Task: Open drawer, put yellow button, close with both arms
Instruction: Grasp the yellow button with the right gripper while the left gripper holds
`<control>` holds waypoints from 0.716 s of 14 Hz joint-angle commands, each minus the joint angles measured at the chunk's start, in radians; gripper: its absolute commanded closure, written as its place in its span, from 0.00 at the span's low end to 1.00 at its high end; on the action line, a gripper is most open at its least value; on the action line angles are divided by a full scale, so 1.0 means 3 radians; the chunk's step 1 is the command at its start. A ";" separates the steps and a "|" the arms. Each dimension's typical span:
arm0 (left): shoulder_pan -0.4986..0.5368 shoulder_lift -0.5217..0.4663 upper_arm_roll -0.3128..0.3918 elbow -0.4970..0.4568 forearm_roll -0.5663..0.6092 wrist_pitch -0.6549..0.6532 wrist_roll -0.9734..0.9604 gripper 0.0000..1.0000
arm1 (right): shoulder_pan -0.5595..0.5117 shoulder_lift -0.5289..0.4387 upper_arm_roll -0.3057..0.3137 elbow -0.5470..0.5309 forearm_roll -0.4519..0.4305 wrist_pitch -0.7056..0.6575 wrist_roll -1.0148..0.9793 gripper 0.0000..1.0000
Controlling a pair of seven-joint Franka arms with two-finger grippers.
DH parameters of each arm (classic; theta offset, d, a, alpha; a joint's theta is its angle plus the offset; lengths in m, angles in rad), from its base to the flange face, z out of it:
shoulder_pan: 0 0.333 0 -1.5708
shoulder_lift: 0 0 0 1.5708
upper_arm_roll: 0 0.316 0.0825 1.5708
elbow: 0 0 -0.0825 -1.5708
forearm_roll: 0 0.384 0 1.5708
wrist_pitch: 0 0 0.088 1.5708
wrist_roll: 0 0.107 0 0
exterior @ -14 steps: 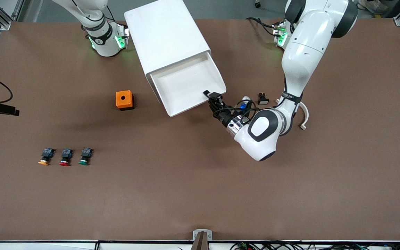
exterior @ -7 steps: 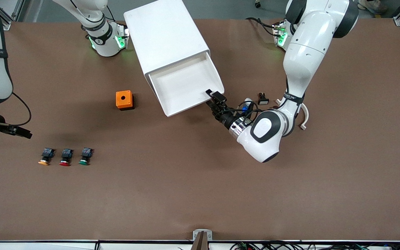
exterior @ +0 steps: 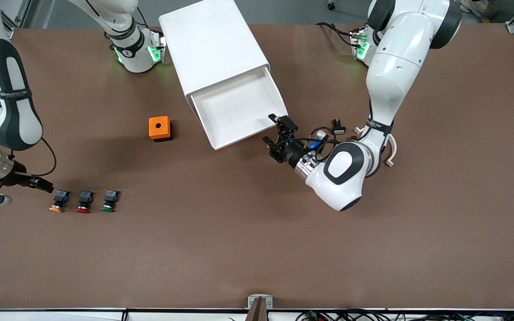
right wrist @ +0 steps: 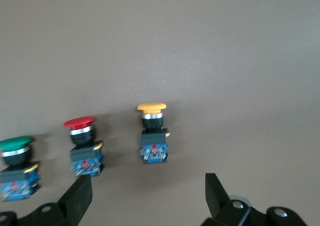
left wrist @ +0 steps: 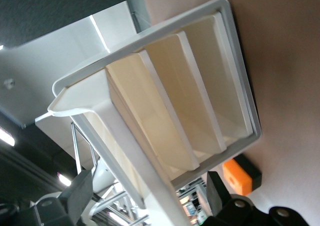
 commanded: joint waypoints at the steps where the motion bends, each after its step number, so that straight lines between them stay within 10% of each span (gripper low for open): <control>1: 0.0021 -0.0110 0.0008 0.0015 0.0026 0.0003 0.0392 0.00 | -0.0146 0.0292 0.0056 0.0211 0.0054 0.0134 -0.0253 0.00; 10: 0.0011 -0.0575 0.0100 0.0148 0.0735 0.0252 0.1844 0.00 | -0.0167 0.0574 0.0076 0.0212 0.0733 0.0406 -0.0831 0.00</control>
